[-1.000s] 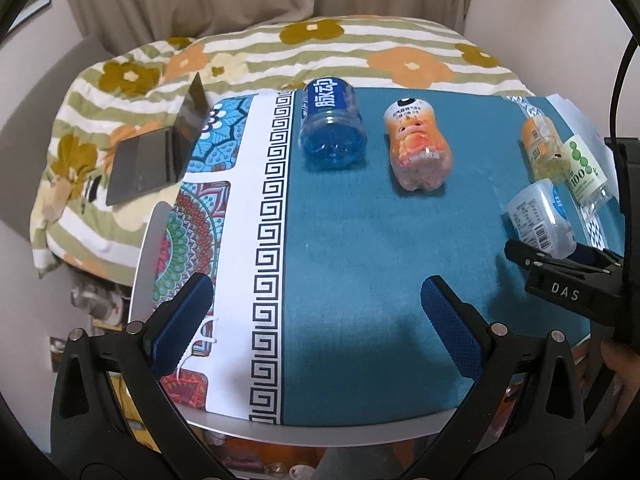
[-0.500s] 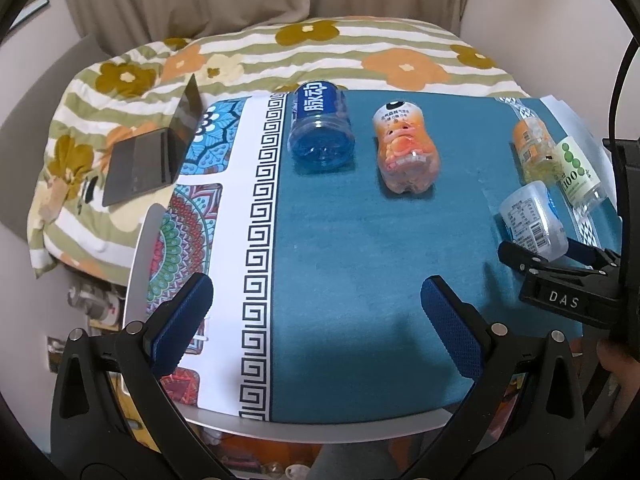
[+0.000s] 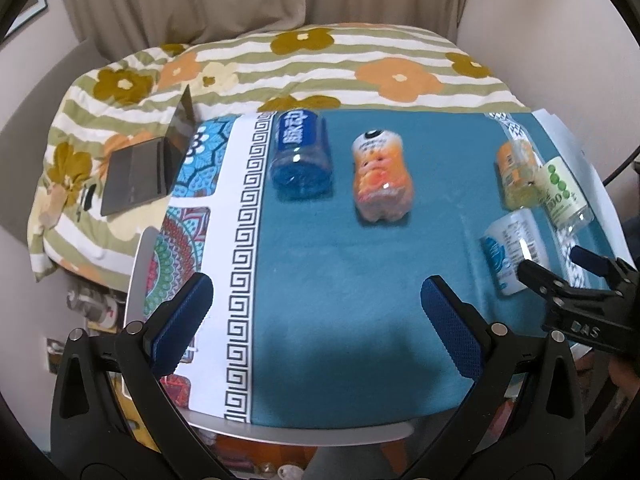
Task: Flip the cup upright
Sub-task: 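Set the cup down standing, open the right gripper and withdraw, then move the left gripper to the standing white cup and grasp its sides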
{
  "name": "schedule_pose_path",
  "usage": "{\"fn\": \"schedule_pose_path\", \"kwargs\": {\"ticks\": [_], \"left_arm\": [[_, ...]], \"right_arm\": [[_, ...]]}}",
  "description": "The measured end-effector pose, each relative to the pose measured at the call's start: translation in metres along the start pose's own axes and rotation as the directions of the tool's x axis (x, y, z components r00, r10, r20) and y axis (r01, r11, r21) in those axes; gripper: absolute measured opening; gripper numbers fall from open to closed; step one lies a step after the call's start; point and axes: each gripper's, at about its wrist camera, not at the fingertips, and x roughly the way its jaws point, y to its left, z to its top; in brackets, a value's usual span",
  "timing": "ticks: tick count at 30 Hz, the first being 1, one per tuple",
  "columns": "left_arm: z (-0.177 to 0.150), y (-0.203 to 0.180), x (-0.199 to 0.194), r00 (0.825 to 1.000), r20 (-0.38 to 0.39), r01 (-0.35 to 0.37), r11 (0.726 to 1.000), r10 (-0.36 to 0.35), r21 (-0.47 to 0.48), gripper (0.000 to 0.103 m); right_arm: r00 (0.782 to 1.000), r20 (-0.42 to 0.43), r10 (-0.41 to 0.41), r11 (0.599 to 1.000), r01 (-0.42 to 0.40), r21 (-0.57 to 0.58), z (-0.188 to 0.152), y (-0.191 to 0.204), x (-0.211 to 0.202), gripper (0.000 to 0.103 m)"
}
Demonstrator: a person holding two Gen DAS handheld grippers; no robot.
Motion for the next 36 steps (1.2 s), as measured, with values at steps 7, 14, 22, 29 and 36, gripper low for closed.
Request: {"fn": "schedule_pose_path", "kwargs": {"ticks": [7,14,22,29,36], "left_arm": [[0.036,-0.055,-0.013,0.999,-0.026,0.043,0.999,-0.043,-0.010,0.103],[0.067,-0.129,0.009,0.985,-0.141,0.091,0.995,-0.095,-0.034,0.103],[0.071,-0.178,0.063,0.935,-0.344,0.059,0.994,-0.087,-0.092,0.103],[0.063,-0.193,0.098,0.885,-0.452,0.044,0.987,-0.109,-0.153,0.099],[0.057,-0.190,0.114,0.855,-0.496,0.044,0.975,-0.150,-0.219,0.094]], "right_arm": [[1.000,-0.022,-0.022,0.995,0.020,-0.094,0.022,-0.050,-0.037,0.103],[0.999,0.018,-0.041,0.982,0.044,-0.185,0.043,-0.098,-0.053,0.103],[1.000,0.021,0.017,0.986,-0.013,-0.165,0.069,-0.156,-0.041,0.103],[0.999,0.017,0.029,0.986,-0.026,-0.168,0.075,-0.182,-0.031,0.103],[0.998,-0.017,0.057,0.984,-0.060,-0.166,0.074,-0.190,-0.017,0.103]]}}
